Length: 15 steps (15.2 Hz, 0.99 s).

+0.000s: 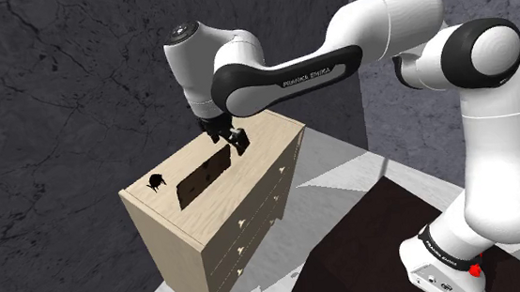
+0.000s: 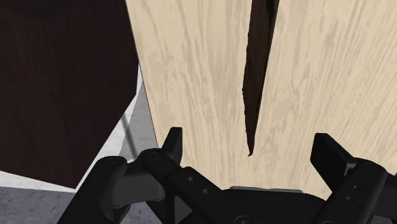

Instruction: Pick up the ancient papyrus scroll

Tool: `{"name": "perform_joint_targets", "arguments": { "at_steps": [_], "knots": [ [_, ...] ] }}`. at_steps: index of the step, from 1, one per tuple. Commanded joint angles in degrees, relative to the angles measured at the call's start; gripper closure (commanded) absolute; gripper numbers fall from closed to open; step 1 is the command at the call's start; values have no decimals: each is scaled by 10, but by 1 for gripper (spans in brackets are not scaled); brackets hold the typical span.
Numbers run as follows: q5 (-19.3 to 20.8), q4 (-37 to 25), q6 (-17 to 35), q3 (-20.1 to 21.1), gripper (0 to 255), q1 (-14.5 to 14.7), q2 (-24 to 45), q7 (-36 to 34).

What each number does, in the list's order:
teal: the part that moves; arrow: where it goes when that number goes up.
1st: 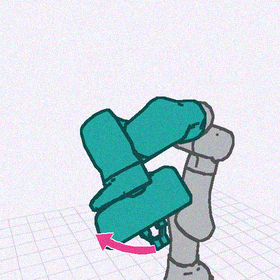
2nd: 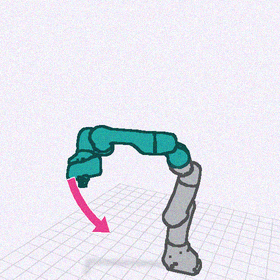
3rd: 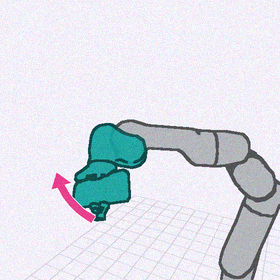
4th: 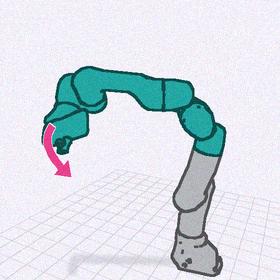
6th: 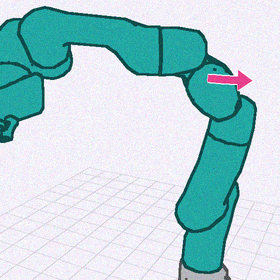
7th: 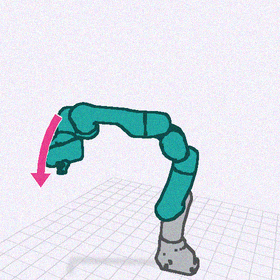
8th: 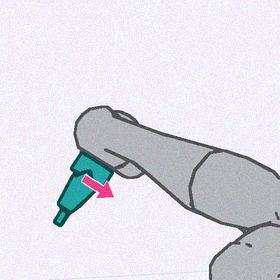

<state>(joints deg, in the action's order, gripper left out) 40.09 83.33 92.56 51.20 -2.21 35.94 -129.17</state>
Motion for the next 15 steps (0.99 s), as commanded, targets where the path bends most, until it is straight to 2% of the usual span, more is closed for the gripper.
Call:
{"name": "perform_joint_targets", "arguments": {
  "at_steps": [1,3,4,15],
  "knots": [
    [5,7,11,-3,0,1,6,-5],
    [6,10,14,-4,0,0,8,-7],
    [5,13,15,-3,255,-1,6,-7],
    [2,1,3,-2,255,1,3,-2]
  ]
}}
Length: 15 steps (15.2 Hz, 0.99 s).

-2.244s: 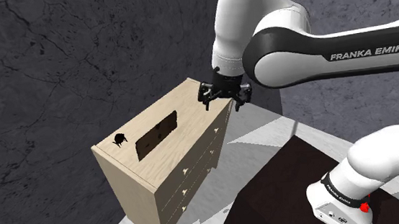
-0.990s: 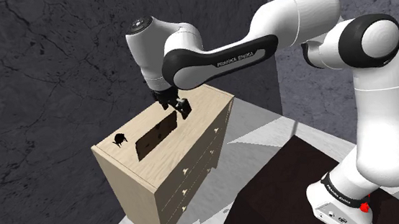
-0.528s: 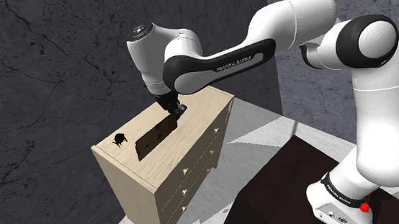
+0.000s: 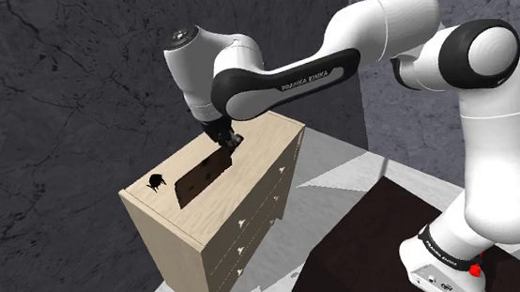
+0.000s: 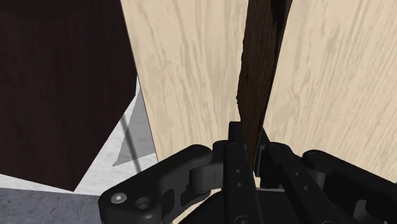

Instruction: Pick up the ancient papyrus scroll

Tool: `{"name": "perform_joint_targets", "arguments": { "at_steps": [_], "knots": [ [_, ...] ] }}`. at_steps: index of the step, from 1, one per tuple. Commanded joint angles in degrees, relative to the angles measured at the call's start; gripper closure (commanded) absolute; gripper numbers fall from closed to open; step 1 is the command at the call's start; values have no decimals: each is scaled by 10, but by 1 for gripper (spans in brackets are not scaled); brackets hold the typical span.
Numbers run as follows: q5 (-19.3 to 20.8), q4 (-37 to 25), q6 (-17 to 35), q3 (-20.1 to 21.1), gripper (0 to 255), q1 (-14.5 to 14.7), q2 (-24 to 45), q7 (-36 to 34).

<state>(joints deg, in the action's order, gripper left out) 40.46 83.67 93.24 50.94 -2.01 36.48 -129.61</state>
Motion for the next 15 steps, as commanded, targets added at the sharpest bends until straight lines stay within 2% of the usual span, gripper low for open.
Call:
{"name": "perform_joint_targets", "arguments": {
  "at_steps": [1,15],
  "knots": [
    [-3,-8,-9,2,255,0,-4,5],
    [-18,-82,-85,10,255,17,-22,35]
  ]
}}
